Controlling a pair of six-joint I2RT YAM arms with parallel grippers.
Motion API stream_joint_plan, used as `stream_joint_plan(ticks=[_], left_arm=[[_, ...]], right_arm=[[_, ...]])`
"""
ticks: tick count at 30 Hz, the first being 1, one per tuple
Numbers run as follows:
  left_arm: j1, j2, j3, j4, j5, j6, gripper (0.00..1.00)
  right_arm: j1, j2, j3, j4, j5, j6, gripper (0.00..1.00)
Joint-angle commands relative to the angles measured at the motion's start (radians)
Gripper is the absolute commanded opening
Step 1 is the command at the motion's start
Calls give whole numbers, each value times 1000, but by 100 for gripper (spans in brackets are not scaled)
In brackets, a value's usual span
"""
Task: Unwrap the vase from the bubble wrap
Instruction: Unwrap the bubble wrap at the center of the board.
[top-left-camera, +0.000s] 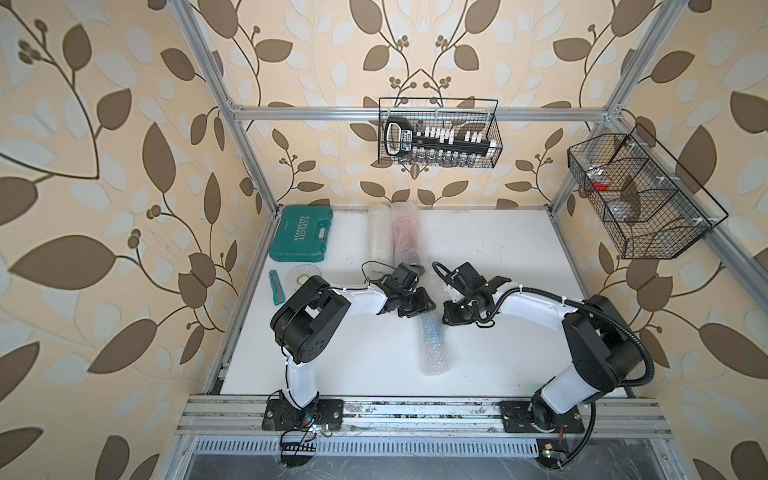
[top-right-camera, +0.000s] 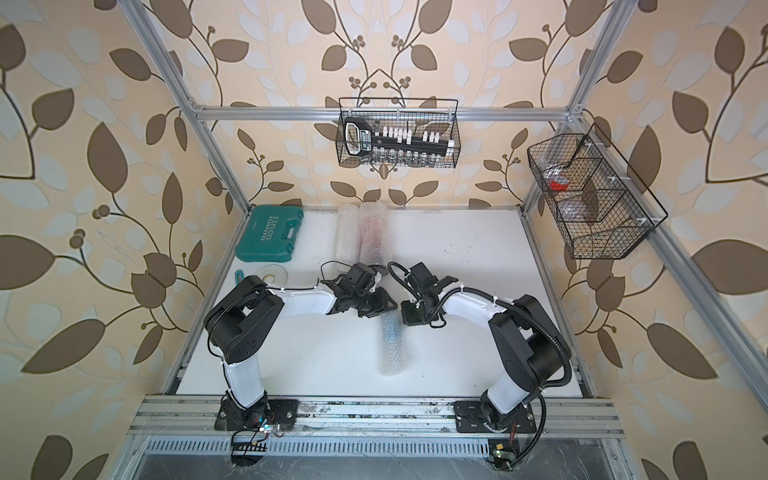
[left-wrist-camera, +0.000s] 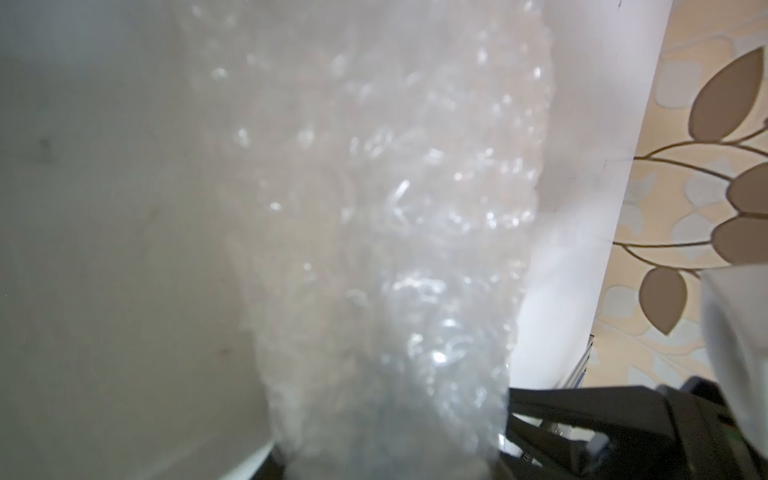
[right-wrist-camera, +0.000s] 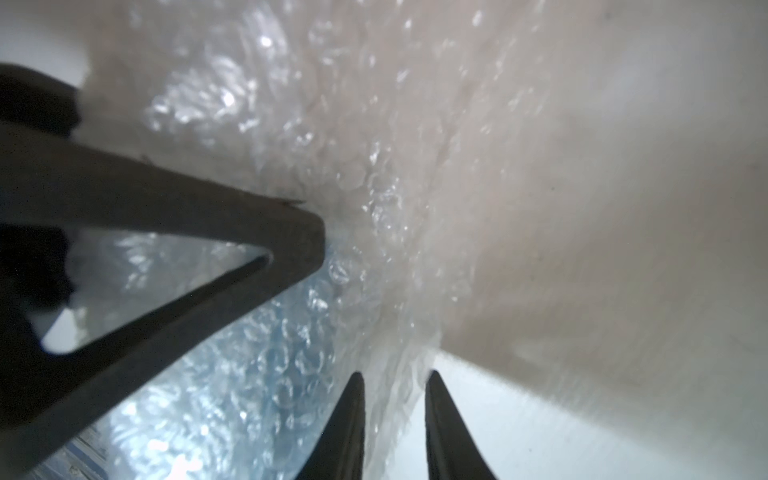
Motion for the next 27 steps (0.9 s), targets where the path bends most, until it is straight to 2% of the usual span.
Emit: stream_joint_plan(ticks=[1,17,23,27], left_arm=[[8,-14,-28,-69,-37,0,32],[9,-12,-29,-74,-46,0,32],[9,-8,-23,-75,-37,0,31],[8,-1,-14,-74,-13,21,31]], right_arm=[[16,-23,3,-64,-32,-23,27],[84,-47,11,-79,-34,53,25],[85,-72,-8,-41,-139,29,23],[85,-64,-32,-28,-178,-14,17]])
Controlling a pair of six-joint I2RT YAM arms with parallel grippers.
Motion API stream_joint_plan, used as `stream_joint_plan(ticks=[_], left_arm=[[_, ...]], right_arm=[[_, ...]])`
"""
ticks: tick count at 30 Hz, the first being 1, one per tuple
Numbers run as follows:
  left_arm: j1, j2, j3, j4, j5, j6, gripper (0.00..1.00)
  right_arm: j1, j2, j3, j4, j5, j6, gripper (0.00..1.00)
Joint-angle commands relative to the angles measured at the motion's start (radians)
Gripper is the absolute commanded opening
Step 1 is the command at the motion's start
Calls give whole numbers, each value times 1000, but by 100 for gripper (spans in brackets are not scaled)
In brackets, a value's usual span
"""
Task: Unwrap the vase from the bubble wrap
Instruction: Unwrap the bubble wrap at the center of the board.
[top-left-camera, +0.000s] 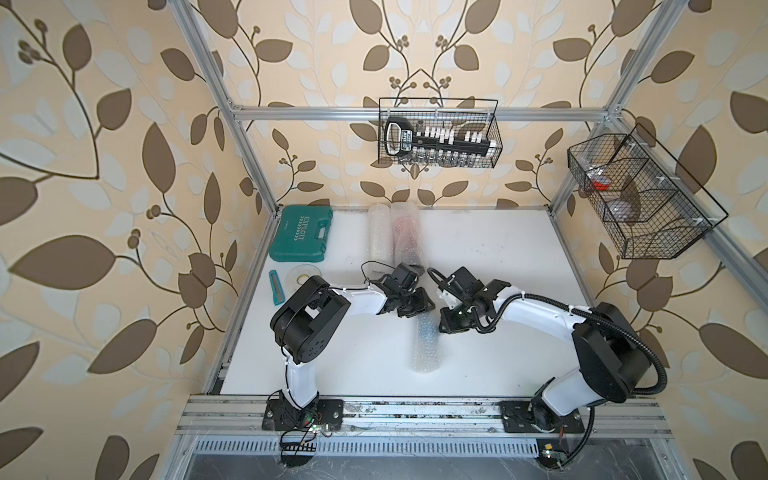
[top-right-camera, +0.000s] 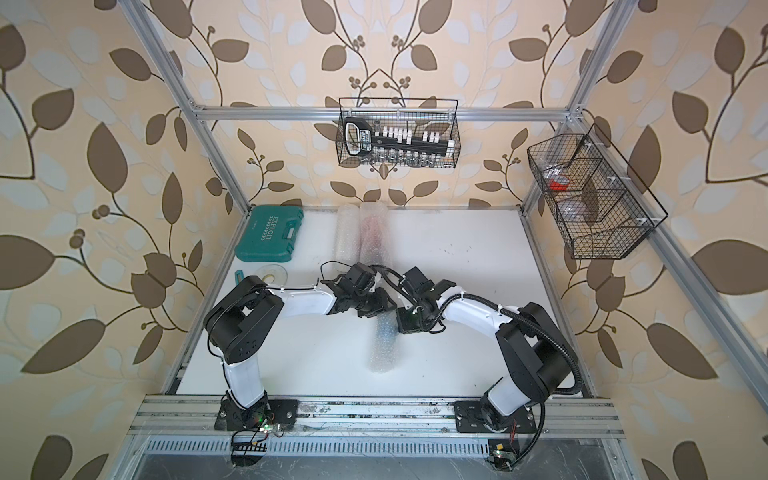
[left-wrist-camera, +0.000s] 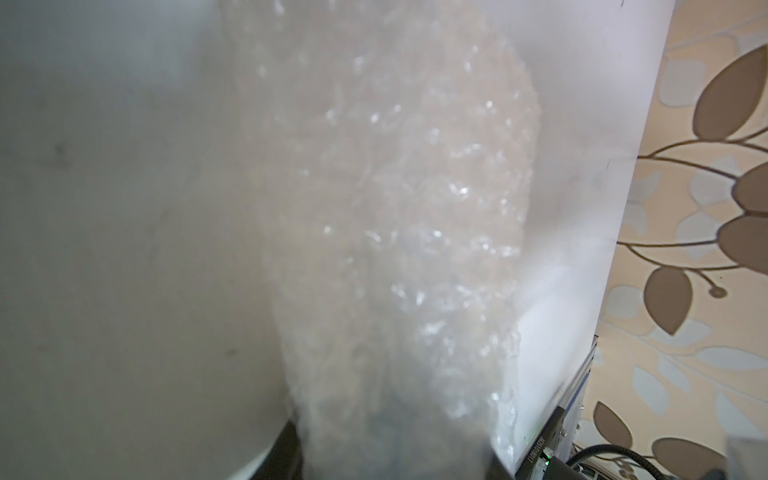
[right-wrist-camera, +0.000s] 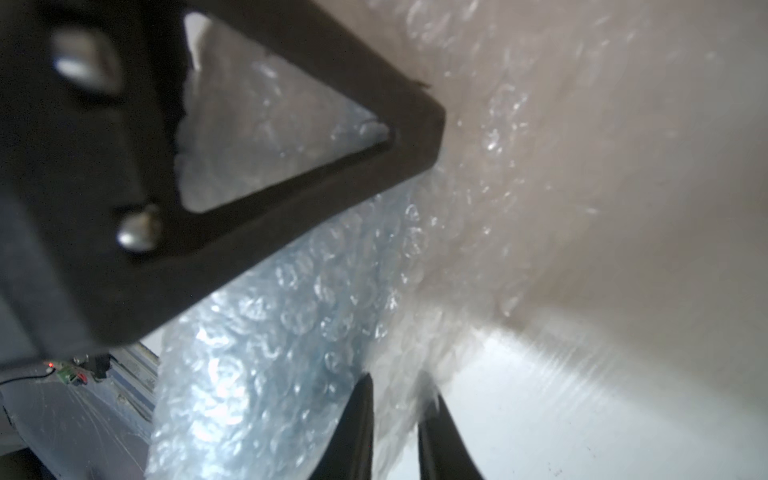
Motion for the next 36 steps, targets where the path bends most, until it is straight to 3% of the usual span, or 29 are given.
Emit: stream_joint_plan(ticks=[1,6,13,18,20,25,28,36], left_arm=[[9,0,-11,-73,-8,11,31],[8,3,-3,-79,22,45,30],[9,13,16,-90,52,77,27],[9,19,30,-102,68,90,28],[9,10,33,-102,83,92,37],[8,-41,50,-162,100,118,74],[9,-72,48,-213,98,128,87],[-21,-91,3,-196,191,112,92]], right_arm=[[13,-10,-31,23,-114,-49,15],[14,-23,-86,52,-141,-67,10],[16,-35,-140,39,22,-12,0],[17,-77,-178,51,93,20,0],[17,-92,-185,67,95,38,0],[16,-127,-179,92,127,78,0],[16,-139,-173,104,141,94,0],[16,-137,-167,115,146,101,0]])
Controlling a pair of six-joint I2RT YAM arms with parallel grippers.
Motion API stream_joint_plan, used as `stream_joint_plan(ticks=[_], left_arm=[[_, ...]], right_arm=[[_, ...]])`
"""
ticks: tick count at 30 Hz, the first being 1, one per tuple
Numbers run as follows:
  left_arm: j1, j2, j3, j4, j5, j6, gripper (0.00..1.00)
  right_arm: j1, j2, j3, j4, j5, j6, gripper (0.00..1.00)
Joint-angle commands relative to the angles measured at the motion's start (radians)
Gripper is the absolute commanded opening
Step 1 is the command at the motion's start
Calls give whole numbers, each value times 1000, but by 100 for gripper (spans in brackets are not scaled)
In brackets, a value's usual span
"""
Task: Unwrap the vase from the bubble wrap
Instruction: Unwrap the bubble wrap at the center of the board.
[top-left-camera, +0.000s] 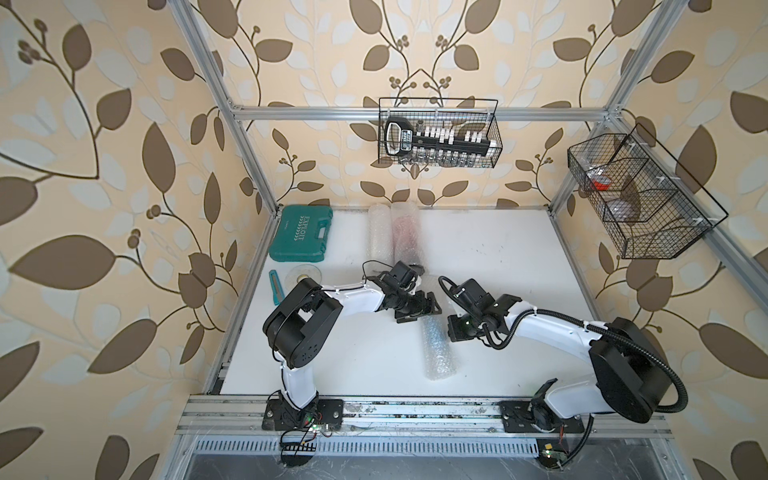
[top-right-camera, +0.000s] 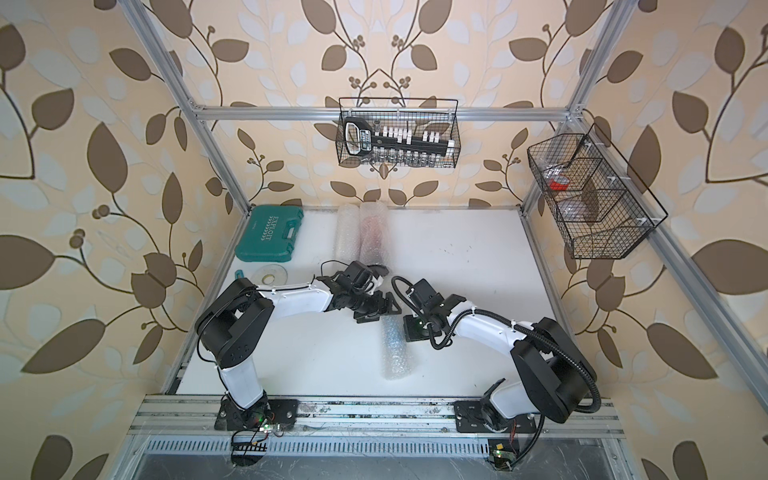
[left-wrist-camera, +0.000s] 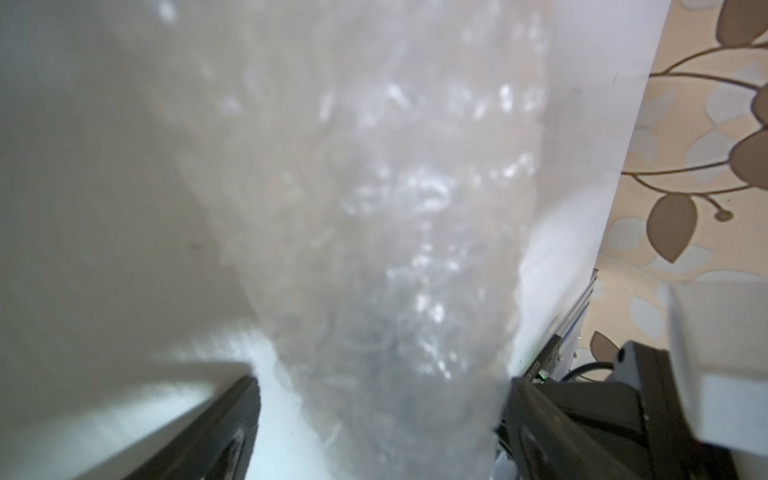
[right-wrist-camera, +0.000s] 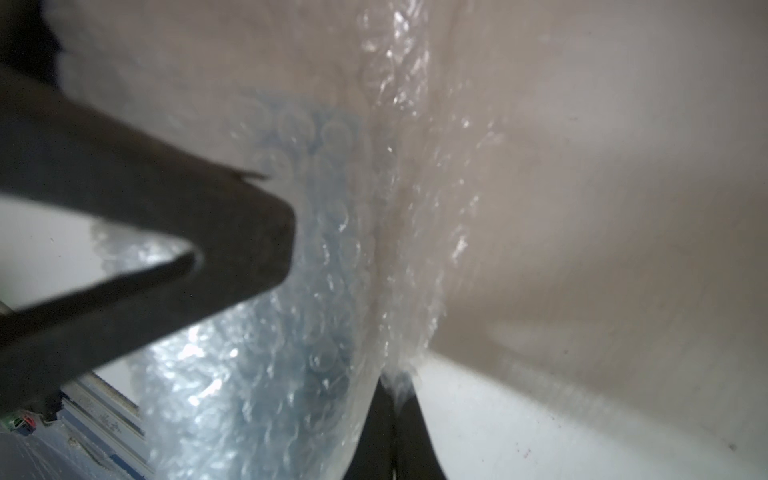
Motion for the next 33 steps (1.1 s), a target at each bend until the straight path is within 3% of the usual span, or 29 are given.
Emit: stream_joint_plan(ticks=[1,10,13,17,21,33], left_arm=[[-26,-32,-17,-14,68,-2,92],[-57,19,-28,21,64,-54,84],[-57,28,-34,27,55,-53,75],[-57,37,-30,1,25,-27,55],[-58,35,-28,-29,1,9,43],[-58,3,-36,-124,-93,82,39]], right_arm=[[3,-8,-2,4,30,13,0],[3,-5,5,6,24,15,0],[3,-7,4,7,11,-2,0],[3,-8,10,-28,-12,-54,0],[3,-12,18,-85,8,-93,0],[3,-23,5,-149,90,-117,0]])
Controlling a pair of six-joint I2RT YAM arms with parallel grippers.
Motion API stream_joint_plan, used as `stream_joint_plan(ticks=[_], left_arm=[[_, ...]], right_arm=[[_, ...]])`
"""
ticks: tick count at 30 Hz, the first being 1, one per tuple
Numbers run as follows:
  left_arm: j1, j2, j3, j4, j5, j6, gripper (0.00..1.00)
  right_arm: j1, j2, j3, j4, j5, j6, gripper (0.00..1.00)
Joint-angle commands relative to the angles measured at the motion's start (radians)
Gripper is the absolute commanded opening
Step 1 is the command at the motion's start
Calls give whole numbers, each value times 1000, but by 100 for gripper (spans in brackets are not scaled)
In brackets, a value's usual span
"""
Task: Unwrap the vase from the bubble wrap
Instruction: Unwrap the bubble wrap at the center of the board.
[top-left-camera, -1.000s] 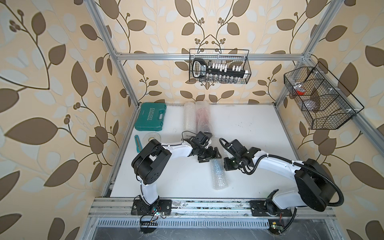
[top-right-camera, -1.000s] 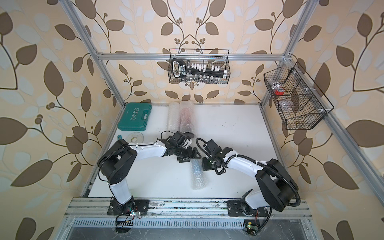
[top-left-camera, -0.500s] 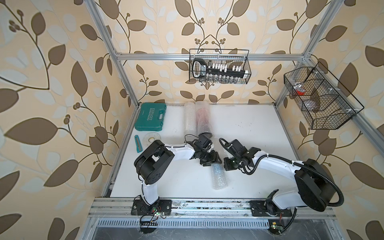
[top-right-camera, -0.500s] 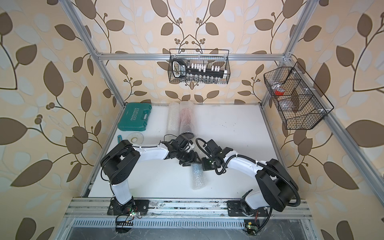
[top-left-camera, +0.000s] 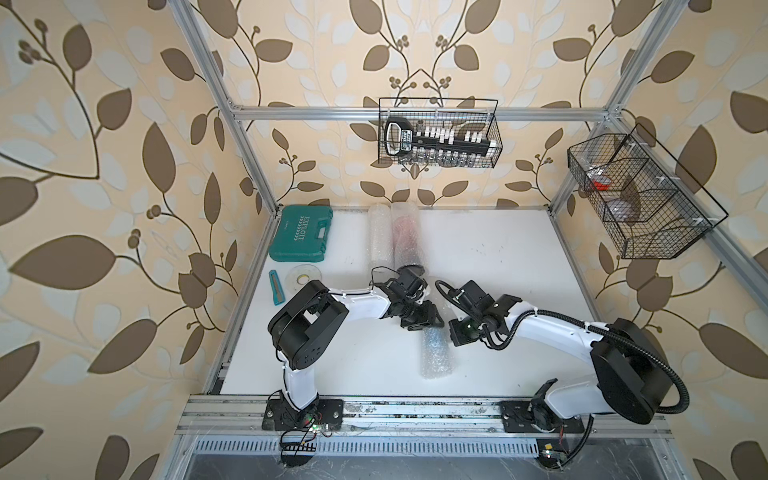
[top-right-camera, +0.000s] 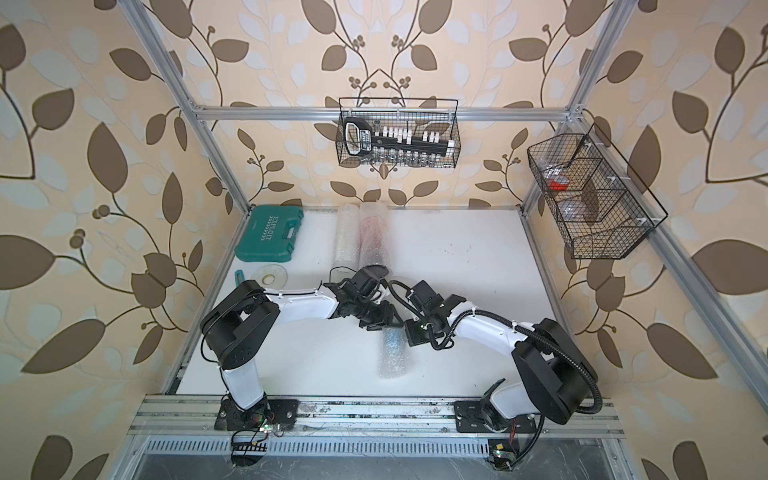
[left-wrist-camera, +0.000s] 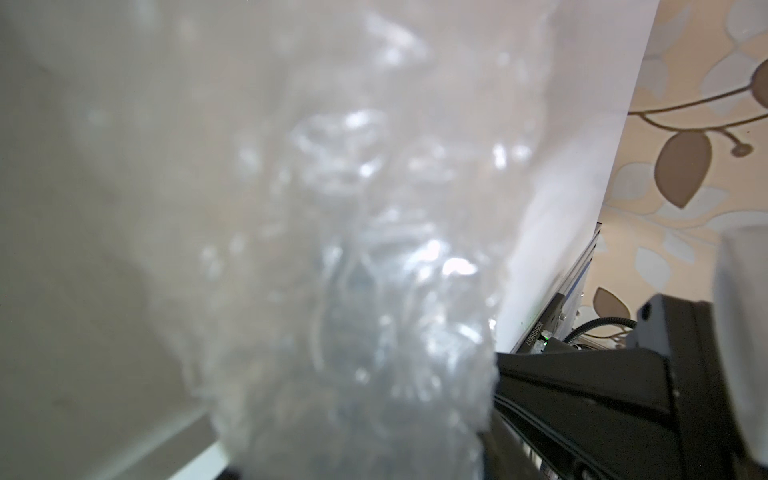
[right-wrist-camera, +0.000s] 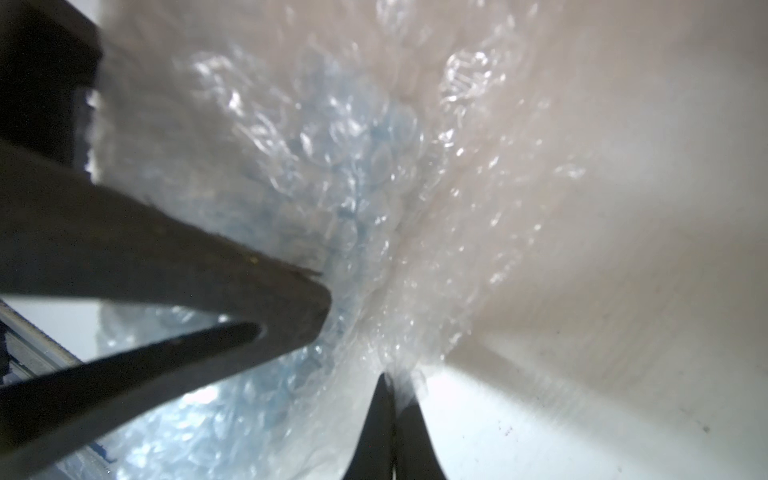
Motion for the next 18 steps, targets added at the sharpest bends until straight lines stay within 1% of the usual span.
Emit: stream_joint_plan(ticks=[1,9,15,18], left_arm=[[2,-18,-24,-149,-124,63,39],[2,-43,-45,-184,-194,82,38],[2,-44,-51,-186,-185,104,37],[10,-42,-56,-181,-166,116,37]], right_arm=[[-3,-15,5,-93,89,-9,0],[-3,-21,-14,-109,172,68,0],[-2,-33,-26,-128,266,130,0],[0,-38,-34,-128,277,146,0]])
